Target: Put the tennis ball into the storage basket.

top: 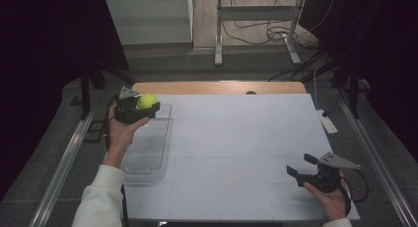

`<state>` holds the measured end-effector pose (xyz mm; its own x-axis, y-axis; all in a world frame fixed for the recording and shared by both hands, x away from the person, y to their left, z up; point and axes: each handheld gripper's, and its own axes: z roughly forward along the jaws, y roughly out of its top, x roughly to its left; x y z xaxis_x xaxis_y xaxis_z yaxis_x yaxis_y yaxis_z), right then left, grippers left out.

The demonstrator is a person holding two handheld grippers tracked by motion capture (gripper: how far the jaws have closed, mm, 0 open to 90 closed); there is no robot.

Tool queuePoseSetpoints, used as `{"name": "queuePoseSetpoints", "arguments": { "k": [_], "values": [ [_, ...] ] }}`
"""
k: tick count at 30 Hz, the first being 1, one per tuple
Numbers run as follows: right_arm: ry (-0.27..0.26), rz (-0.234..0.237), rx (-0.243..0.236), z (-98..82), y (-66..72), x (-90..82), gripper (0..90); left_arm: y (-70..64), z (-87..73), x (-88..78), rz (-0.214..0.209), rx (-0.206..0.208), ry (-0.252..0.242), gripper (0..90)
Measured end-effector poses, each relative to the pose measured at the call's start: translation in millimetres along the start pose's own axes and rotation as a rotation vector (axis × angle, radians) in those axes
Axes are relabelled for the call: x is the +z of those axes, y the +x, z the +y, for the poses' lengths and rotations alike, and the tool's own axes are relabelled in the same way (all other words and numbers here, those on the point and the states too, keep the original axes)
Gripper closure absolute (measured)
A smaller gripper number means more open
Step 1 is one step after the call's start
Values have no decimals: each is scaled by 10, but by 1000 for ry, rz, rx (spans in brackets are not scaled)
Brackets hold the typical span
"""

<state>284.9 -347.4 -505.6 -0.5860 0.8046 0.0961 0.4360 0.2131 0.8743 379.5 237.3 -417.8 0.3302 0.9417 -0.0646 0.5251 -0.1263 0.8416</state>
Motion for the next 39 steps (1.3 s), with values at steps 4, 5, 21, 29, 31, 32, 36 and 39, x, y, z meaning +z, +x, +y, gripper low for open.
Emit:
{"name": "queuePoseSetpoints", "arguments": {
  "k": [4,5,21,29,31,32,36,39],
  "values": [
    [-1,1,1,0,1,0,116,33,-4,10,9,-4,11,264],
    [-2,1,2,0,1,1,116,42,-5,12,11,-3,14,264],
    [1,1,0,-1,-1,8,116,208,-51,174,58,-17,92,264],
    [3,0,1,-3,-6,7,116,283,-64,263,70,-35,124,264],
    [3,1,0,-3,-3,7,116,306,-70,293,75,-40,135,264],
    [3,1,0,-3,-3,7,116,315,-75,305,76,-41,141,264],
    [1,2,3,-6,-11,8,116,346,-95,349,88,-47,167,263],
    [4,0,1,-6,-10,9,116,360,-101,364,92,-51,179,263]
  ]
}}
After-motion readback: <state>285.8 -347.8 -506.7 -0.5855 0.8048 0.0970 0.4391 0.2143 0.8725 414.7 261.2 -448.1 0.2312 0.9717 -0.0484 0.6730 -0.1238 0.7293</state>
